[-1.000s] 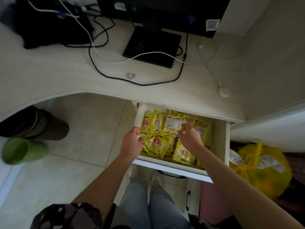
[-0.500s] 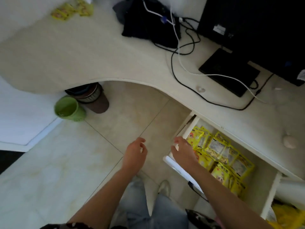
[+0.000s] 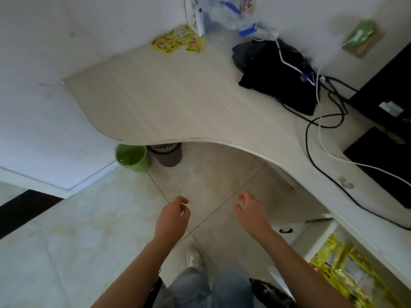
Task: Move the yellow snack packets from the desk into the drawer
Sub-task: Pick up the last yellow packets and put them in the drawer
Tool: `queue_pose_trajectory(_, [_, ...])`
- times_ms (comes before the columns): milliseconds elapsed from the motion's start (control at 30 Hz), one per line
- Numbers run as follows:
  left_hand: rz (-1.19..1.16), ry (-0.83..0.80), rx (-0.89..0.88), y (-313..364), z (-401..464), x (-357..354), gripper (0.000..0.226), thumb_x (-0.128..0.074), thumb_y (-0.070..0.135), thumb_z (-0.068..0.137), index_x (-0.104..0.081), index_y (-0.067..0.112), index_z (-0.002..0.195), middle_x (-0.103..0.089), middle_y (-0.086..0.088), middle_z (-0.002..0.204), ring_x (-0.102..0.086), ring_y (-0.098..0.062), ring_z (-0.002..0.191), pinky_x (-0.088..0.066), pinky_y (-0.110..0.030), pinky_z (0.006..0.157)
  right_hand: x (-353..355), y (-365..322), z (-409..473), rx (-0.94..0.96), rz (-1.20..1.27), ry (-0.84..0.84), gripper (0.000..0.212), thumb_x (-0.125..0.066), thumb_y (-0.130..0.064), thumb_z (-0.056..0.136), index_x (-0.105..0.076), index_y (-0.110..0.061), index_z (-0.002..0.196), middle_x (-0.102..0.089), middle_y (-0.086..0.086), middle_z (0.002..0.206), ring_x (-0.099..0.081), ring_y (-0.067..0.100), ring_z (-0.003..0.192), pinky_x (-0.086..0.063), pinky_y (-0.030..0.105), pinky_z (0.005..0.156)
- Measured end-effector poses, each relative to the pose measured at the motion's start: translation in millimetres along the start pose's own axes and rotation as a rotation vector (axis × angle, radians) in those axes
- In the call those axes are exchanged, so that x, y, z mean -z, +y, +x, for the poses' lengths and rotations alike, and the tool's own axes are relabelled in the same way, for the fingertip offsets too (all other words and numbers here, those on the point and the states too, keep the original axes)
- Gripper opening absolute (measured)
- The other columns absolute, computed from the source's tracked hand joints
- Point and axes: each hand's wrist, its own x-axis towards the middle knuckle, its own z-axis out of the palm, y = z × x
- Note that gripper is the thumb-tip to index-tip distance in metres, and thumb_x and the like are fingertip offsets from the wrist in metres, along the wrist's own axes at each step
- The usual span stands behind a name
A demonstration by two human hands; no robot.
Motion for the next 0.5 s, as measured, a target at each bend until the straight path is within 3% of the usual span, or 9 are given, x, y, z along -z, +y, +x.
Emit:
queue_pose_trajectory(133, [-0.002,0.047,0.013,-11.3,33.8,25.9,0.020,-0.054,0.022,0.092,-0.061,0.023,0.111,-0.061,0.008,0.087,-0.058,-0.010,0.081,-0.043,-0.023,0.069,-7.3,-39.9,35.8,0.022,0.009,-0.009,0.034,-0.053,-0.013,0.092,-0.053,-0.003,0.125,-0.060,0.013,0.123,-0.056,0.024,0.114,-0.041,0.028,0.094])
queue_pose_trajectory(500, [0.018,0.075,0.000,-0.1,150.2,71.1,0.021,-0.054,0.022,0.092,-0.061,0.021,0.111,-0.064,0.007,0.092,-0.061,-0.013,0.088,-0.052,-0.030,0.078,-9.4,-114.9,151.7,0.149,-0.095,-0.055,0.028,-0.052,-0.011,0.091,-0.056,-0.004,0.118,-0.062,0.014,0.115,-0.058,0.028,0.110,-0.042,0.030,0.090])
